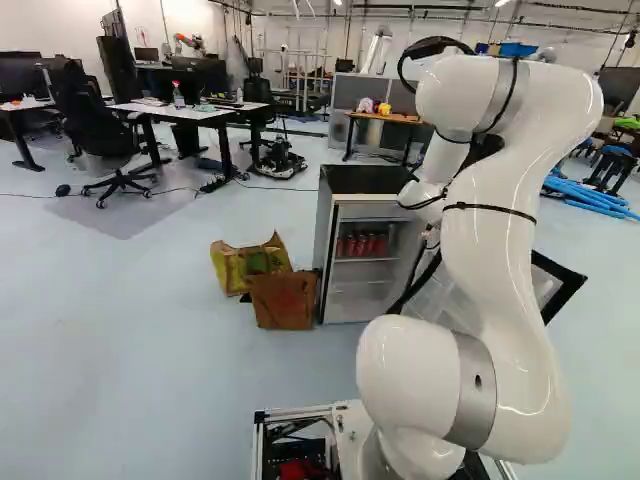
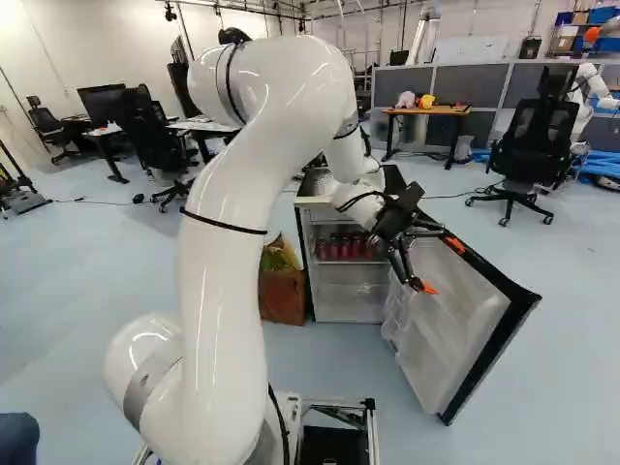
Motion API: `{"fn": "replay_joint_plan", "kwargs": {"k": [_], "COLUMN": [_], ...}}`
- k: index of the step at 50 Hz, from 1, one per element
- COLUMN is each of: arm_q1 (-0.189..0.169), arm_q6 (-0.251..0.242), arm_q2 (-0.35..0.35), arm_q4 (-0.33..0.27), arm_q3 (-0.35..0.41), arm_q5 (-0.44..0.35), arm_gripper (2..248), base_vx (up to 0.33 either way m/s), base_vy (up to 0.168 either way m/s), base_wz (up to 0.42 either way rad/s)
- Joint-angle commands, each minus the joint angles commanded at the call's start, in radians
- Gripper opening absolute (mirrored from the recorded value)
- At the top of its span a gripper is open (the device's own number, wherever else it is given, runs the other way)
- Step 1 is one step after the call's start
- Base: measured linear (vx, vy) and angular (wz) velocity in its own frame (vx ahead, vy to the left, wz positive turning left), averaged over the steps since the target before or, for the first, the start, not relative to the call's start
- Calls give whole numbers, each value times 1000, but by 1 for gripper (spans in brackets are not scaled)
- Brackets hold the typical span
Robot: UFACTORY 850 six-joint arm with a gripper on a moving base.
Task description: Grab a drink from the fridge
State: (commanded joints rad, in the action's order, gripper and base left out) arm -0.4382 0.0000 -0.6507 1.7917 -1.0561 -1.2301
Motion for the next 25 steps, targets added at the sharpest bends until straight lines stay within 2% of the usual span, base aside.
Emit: {"fn": "replay_joint_plan", "kwargs": {"k": [25], "arm_q1": [5], "arm_q6": [0], "arm_q2": [88], "arm_q4": [-252], "arm_q3": [157], "arm_q5": [0], "arm_gripper": [247], "base_vx": [0], "base_vy": [0], "base_wz": [0]}}
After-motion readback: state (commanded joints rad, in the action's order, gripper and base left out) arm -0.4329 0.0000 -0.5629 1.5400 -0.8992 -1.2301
